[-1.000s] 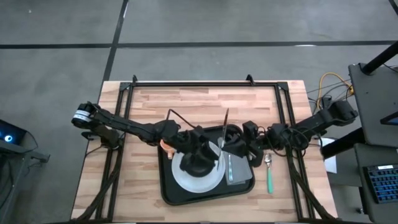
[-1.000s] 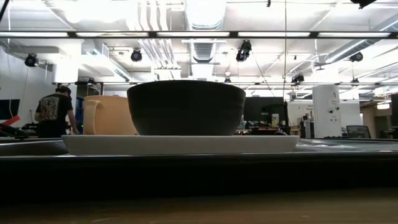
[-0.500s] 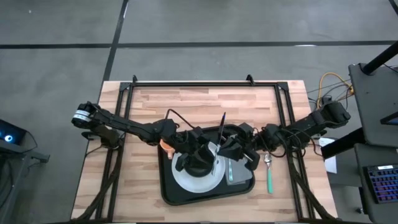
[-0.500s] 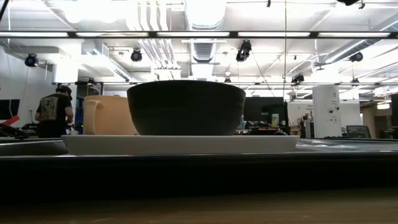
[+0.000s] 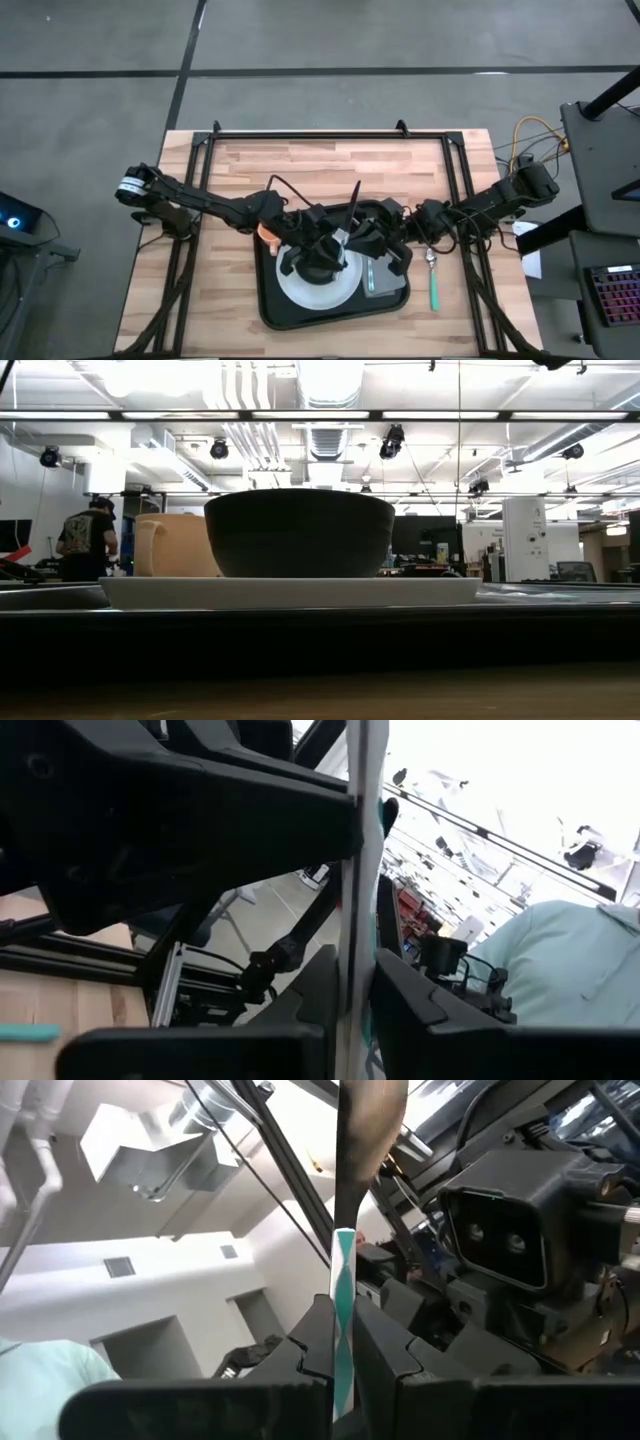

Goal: Set up tray
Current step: Put the blue butter knife on the gray napkin to the right side of the blue fork

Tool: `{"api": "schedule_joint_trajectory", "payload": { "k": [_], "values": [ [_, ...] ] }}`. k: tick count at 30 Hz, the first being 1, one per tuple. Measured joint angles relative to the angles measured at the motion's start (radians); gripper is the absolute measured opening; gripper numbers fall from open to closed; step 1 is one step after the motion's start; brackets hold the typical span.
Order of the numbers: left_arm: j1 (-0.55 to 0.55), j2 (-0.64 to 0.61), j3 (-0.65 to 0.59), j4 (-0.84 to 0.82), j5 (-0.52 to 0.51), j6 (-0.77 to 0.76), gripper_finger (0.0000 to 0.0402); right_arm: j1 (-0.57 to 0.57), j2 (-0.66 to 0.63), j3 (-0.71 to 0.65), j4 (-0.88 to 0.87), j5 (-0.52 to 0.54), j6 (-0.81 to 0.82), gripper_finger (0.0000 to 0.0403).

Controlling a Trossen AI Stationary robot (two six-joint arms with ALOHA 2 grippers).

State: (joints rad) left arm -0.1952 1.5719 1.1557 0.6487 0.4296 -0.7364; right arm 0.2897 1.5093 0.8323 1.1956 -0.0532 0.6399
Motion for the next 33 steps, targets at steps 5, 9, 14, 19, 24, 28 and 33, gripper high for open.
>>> {"api": "schedule_joint_trajectory", "payload": {
  "k": [5, 9, 14, 19, 24, 28, 33],
  "values": [
    [0.001, 0.000, 0.000, -0.003, 0.006, 0.007, 0.0022, -0.002, -0.001, 0.010, -0.019, 0.000, -0.008, 0.0023],
    [0.001, 0.000, 0.000, -0.016, -0.019, 0.011, 0.0022, -0.003, -0.033, 0.009, -0.040, -0.003, 0.052, 0.0055],
    [0.005, -0.001, 0.001, -0.112, -0.079, 0.055, 0.0022, 0.012, -0.190, 0.006, -0.369, 0.020, 0.110, 0.0118],
    [0.026, -0.002, 0.001, -0.213, -0.238, 0.125, 0.0022, 0.160, -0.349, 0.090, -1.027, 0.552, 0.189, 0.0173],
    [0.042, -0.002, 0.004, -0.329, -0.446, 0.166, 0.0022, 0.313, -0.336, 0.244, -1.426, 1.144, 0.313, 0.0190],
    [0.064, 0.004, 0.024, -0.354, -0.465, 0.203, 0.0022, 0.300, -0.249, 0.364, -1.607, 1.259, 0.365, 0.0182],
    [0.078, 0.005, 0.052, -0.461, -0.527, 0.233, 0.0022, 0.238, -0.124, 0.491, -1.744, 1.212, 0.407, 0.0161]
  ]
}}
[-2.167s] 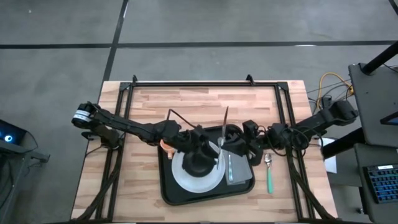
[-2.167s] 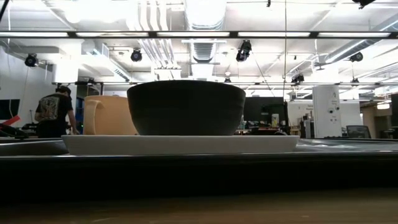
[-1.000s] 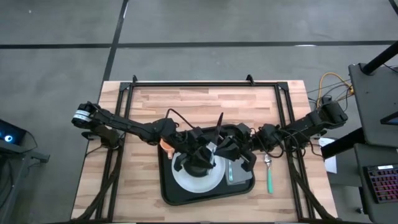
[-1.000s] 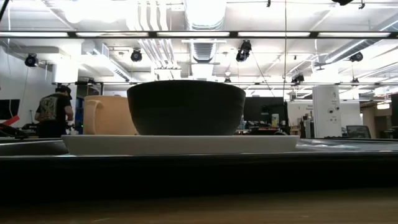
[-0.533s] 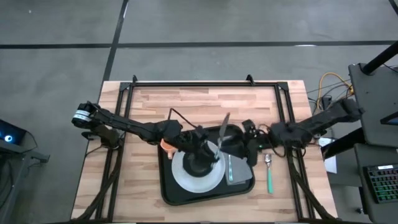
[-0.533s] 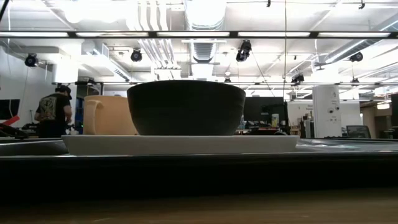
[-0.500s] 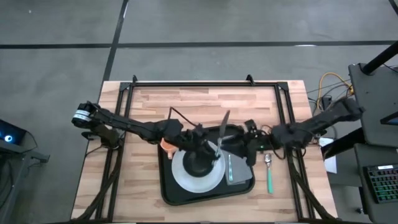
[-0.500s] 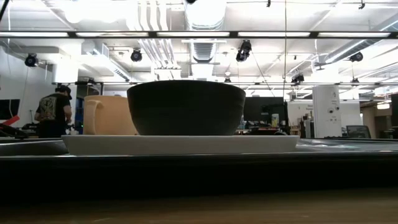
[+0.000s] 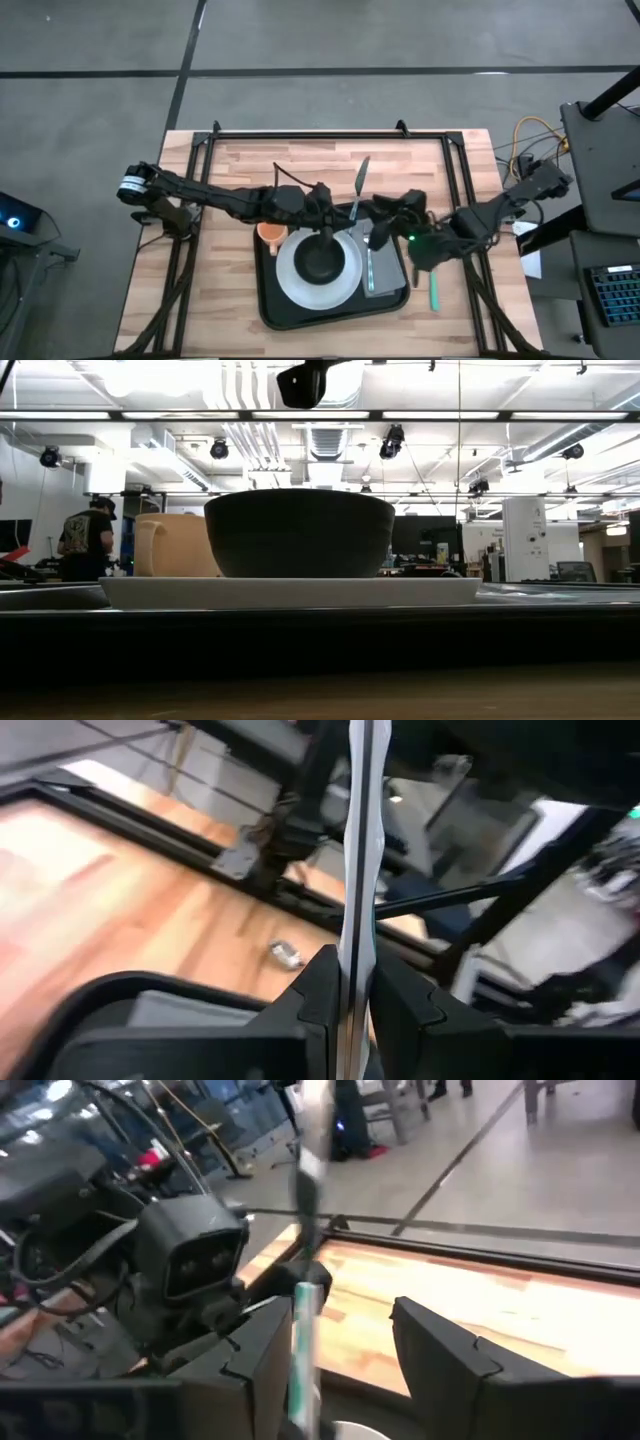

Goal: Set up tray
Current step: Put the blue butter knife on the gray napkin to the right side of the blue fork

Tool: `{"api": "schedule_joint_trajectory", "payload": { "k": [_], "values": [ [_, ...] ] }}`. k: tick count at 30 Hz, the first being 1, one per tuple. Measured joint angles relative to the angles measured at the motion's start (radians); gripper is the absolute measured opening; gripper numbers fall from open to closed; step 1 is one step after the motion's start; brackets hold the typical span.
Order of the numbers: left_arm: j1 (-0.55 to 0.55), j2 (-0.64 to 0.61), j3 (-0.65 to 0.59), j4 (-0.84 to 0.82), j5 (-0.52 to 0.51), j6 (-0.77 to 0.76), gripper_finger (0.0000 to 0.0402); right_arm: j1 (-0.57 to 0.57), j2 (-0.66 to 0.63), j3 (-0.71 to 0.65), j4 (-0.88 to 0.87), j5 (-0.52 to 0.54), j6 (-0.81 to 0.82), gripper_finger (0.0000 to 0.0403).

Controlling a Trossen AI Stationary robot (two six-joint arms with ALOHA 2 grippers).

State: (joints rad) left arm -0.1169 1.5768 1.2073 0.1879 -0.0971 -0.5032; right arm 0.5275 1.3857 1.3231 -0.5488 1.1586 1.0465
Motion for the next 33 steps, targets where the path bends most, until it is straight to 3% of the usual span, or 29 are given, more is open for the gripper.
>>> {"api": "schedule_joint_trajectory", "payload": {
  "k": [6, 15, 20, 25, 29, 33],
  "values": [
    [0.006, 0.000, 0.004, -0.045, -0.016, 0.024, 0.0022, -0.045, 0.098, 0.118, -0.092, -0.043, 0.022, 0.0142],
    [0.006, 0.000, 0.017, -0.042, -0.068, 0.020, 0.0022, -0.057, 0.138, 0.157, -0.257, -0.068, 0.237, 0.0133],
    [0.005, 0.000, 0.019, -0.042, -0.080, 0.015, 0.0022, -0.082, 0.132, 0.159, -0.256, -0.141, 0.224, 0.0138],
    [0.006, 0.000, 0.019, -0.042, -0.079, 0.015, 0.0022, -0.084, 0.105, 0.167, -0.257, -0.147, 0.202, 0.0136],
    [0.007, 0.000, 0.019, -0.042, -0.037, 0.015, 0.0022, -0.081, 0.096, 0.171, -0.256, -0.147, 0.175, 0.0132],
    [0.015, 0.000, 0.019, -0.044, 0.143, 0.035, 0.0022, -0.080, 0.094, 0.171, -0.242, -0.237, 0.087, 0.0132]
  ]
}}
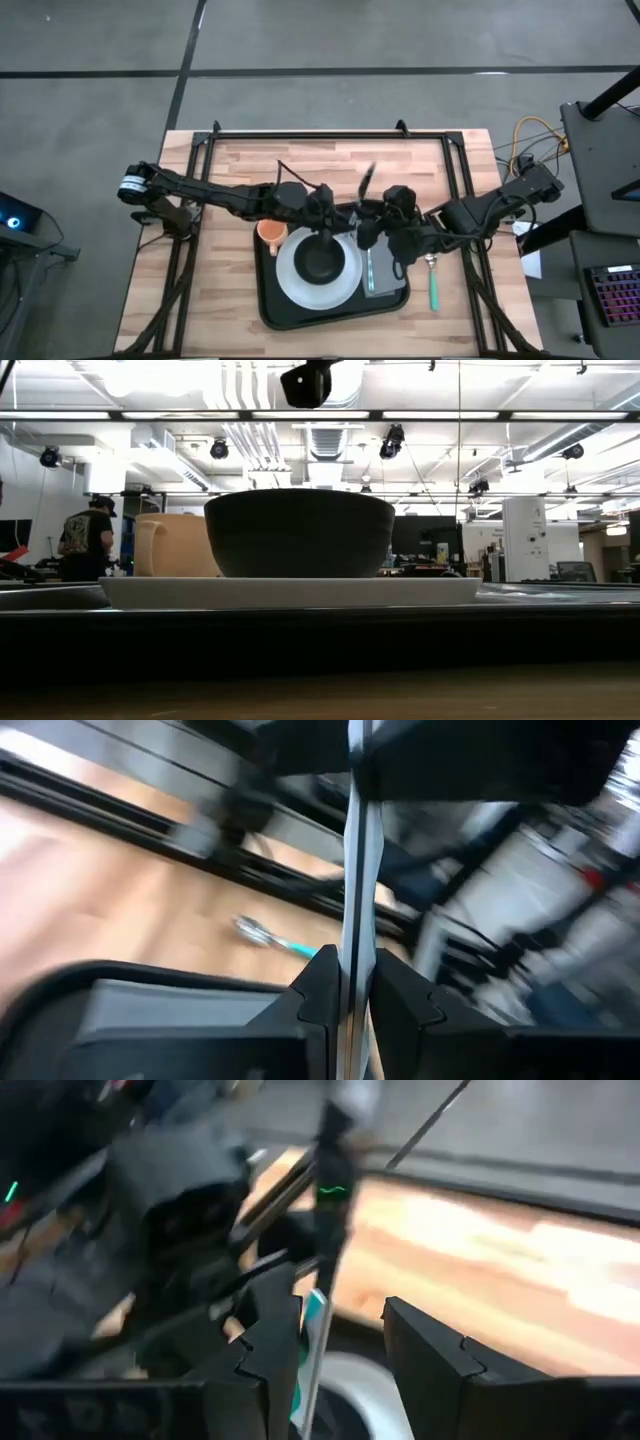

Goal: Set up tray
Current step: Put the blue butter knife on the gray napkin to the right side of the blue fork

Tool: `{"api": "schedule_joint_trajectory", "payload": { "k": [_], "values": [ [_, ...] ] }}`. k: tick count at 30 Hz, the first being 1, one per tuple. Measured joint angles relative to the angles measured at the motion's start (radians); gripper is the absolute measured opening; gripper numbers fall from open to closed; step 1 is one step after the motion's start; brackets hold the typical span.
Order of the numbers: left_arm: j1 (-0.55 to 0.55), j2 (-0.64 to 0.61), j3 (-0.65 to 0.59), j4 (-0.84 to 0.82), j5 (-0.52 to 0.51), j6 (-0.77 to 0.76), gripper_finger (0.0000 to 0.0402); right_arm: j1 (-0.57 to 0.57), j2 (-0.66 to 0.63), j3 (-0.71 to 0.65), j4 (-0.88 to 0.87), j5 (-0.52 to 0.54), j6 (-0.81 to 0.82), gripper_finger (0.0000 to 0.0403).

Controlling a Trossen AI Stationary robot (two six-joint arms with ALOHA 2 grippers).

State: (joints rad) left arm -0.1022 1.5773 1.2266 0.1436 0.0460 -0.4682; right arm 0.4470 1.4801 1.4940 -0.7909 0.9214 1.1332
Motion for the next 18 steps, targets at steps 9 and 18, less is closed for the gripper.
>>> {"api": "schedule_joint_trajectory", "payload": {
  "k": [9, 18],
  "values": [
    [0.003, 0.000, 0.000, 0.032, 0.115, 0.022, 0.0020, 0.041, -0.001, -0.003, 0.002, -0.024, -0.067, 0.0132],
    [0.020, 0.000, 0.000, 0.047, 0.094, -0.014, 0.0018, 0.068, -0.011, 0.004, -0.015, 0.046, -0.091, 0.0132]
  ]
}}
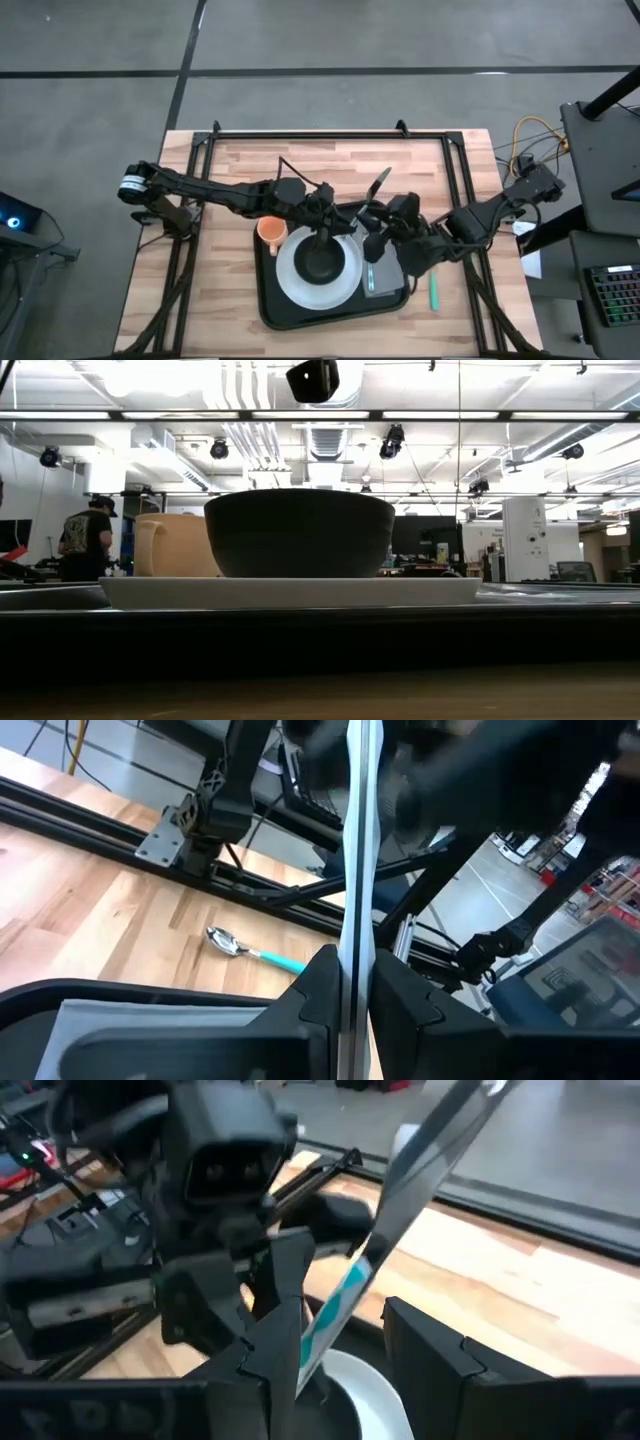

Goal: Set up tray
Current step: Put the blue butter knife on the gray napkin to the right side of the blue fork

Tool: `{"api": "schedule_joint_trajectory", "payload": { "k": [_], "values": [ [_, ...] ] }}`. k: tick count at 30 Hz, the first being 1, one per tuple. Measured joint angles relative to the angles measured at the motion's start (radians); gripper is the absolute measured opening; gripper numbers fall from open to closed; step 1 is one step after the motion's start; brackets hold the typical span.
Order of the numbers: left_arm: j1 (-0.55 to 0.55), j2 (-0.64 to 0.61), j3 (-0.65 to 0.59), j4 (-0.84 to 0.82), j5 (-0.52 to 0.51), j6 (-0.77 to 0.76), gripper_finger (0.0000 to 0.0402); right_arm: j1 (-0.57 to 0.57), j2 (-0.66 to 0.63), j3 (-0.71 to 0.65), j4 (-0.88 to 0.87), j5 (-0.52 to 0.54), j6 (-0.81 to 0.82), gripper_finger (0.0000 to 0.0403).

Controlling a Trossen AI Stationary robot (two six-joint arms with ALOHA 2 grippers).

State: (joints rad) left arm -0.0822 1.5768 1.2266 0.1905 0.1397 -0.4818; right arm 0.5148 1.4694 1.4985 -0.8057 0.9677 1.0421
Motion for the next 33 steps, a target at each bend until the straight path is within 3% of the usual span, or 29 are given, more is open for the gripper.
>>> {"api": "schedule_joint_trajectory", "payload": {
  "k": [8, 14, 33],
  "values": [
    [0.000, 0.002, 0.000, 0.000, -0.090, -0.017, 0.0018, 0.000, -0.035, -0.001, 0.001, 0.080, 0.099, 0.0132],
    [0.000, 0.002, 0.000, 0.001, -0.245, -0.025, 0.0018, -0.008, -0.015, -0.001, 0.001, 0.079, 0.216, 0.0132],
    [0.000, 0.007, 0.000, -0.037, -0.273, 0.038, 0.0018, -0.088, 0.033, -0.001, 0.004, 0.098, 0.303, 0.0132]
  ]
}}
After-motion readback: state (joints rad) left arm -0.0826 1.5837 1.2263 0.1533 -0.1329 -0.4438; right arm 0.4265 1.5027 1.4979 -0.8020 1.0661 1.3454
